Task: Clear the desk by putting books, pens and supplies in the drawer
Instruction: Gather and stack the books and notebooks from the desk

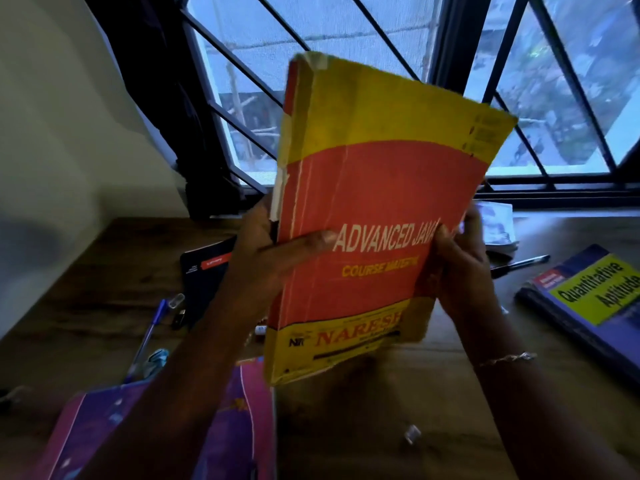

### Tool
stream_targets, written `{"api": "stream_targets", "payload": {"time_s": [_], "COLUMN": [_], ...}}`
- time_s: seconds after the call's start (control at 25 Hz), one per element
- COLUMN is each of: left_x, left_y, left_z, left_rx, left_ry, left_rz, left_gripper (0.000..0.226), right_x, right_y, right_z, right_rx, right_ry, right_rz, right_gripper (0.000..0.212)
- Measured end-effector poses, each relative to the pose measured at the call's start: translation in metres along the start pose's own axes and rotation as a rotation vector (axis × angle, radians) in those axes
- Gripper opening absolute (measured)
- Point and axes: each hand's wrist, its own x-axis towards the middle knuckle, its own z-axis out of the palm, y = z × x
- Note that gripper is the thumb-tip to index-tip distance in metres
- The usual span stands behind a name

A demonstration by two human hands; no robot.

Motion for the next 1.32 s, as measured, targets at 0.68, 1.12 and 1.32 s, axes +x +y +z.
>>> {"api": "stream_targets", "payload": {"time_s": [0.68, 1.12, 1.32], "left_x": [-0.001, -0.015, -0.017], "left_y": [-0.063, -0.092, -0.092], "left_z": [0.018, 0.021, 0.026], "left_rx": [-0.001, -0.054, 0.044], "left_ry": [0.24, 0.314, 0.3], "left_rz": [0.079, -0.03, -0.064], "left_gripper": [0.07, 0.048, 0.043], "right_x": [-0.009, -0.025, -0.035], "right_y": [-0.042, -0.029, -0.025], "right_z": [-0.037, -0.037, -0.045], "right_rx": [-0.419, -0.339, -0.511], "right_ry": [-0.178, -0.127, -0.107], "right_rz": [0.054, 0.155, 0.216], "right_gripper": [0.051, 0.048, 0.036]}}
